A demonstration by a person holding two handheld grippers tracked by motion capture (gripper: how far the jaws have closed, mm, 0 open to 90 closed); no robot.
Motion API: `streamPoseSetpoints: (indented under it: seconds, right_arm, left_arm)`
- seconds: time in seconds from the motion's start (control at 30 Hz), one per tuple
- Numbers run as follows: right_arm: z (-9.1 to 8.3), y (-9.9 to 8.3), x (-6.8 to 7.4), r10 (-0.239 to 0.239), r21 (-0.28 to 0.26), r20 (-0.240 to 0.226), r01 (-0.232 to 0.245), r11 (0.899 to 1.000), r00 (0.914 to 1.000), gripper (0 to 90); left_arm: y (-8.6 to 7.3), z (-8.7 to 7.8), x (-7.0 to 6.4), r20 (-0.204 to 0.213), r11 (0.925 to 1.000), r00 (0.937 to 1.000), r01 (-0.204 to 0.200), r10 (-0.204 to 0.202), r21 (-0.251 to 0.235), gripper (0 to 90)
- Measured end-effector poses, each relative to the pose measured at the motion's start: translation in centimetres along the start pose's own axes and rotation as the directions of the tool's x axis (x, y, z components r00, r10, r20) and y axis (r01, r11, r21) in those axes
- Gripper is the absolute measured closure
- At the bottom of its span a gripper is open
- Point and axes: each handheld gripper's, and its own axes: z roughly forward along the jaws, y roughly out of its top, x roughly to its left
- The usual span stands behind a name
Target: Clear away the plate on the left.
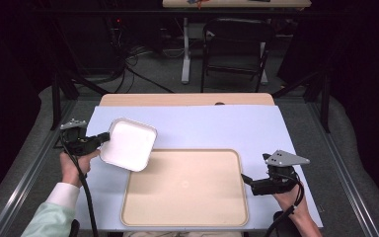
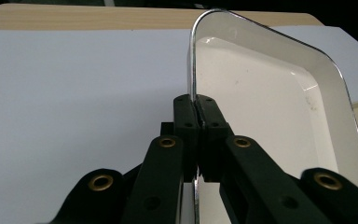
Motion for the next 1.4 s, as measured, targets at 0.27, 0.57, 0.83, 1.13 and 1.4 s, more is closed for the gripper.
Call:
streamPoseSetpoints:
  seconds: [0.27, 0.57, 0.83, 1.13, 1.4]
  right_arm:
    - [1.3, 1.1, 0.7, -0.012, 0.008, -0.015, 0.012, 1.0, 0.9998, 1.0]
    - [3.7, 2.8, 2.0, -0.029, 0.021, -0.056, 0.03, 0.999, 0.998, 0.5]
    - [5.1, 3.6, 2.7, -0.025, 0.034, -0.087, 0.028, 0.999, 0.9959, 0.2]
    - [6.0, 4.1, 3.3, -0.024, 0.047, -0.112, 0.029, 0.998, 0.9934, 0.0]
    - [7.3, 4.8, 4.4, -0.038, 0.056, -0.145, 0.046, 0.997, 0.9887, 0.4]
  left_arm:
    - [0.4, 0.8, -1.8, 0.031, 0.9998, 0.9994, -0.018, 0.018, -0.005, 88.3]
    - [0.5, 1.4, -3.5, 0.062, 0.9994, 0.9975, -0.032, 0.033, -0.013, 88.3]
    - [0.4, 1.9, -4.9, 0.088, 0.9988, 0.995, -0.047, 0.048, -0.008, 88.3]
    - [0.4, 2.4, -6.5, 0.104, 0.9971, 0.9916, -0.076, 0.076, -0.011, 88.3]
    - [0.1, 3.1, -8.2, 0.128, 0.9952, 0.9869, -0.098, 0.097, -0.001, 88.3]
